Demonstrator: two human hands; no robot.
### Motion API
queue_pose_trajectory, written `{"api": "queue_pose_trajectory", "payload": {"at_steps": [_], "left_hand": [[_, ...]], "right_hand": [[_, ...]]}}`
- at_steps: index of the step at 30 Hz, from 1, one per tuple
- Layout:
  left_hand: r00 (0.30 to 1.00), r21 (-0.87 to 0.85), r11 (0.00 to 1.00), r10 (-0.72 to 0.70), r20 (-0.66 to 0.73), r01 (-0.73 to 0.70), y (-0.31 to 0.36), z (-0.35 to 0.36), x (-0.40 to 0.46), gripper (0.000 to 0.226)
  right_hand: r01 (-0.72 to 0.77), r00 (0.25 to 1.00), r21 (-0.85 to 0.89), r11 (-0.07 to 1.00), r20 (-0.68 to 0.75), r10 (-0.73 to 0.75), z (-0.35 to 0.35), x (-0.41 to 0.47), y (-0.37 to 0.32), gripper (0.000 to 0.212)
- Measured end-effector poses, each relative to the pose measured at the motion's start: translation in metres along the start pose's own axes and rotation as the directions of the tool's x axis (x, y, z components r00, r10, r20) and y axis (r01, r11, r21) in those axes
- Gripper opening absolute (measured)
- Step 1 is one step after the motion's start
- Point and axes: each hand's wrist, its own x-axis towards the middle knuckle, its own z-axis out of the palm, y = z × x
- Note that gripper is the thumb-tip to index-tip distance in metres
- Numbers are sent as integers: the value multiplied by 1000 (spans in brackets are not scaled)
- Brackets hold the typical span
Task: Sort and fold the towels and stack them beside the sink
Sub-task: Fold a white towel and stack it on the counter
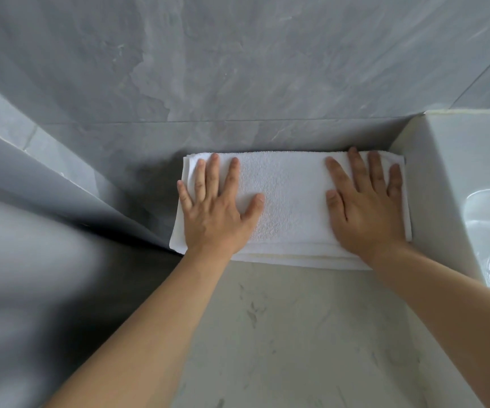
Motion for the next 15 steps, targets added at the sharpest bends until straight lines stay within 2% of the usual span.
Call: {"api": "queue_pose_trajectory", "payload": {"at_steps": [6, 8, 12, 15], "left_hand": [[999, 2, 1000, 13, -41, -13, 4, -6, -8, 75], [997, -71, 997, 5, -78, -10, 6, -9, -25, 77], [964, -255, 956, 78, -256, -145, 22, 0, -105, 62], [957, -252, 937, 188, -222, -242, 24, 23, -165, 58]], "right_hand": [[-79, 997, 44, 996, 18, 78, -6, -18, -9, 67], [-120, 993, 88, 989, 24, 118, -8, -48, -18, 70], [-17, 1000, 192, 981, 0, 17, -8, -127, -33, 66], [43, 998, 187, 981, 45, -53, -4, -177, -24, 62]]}}
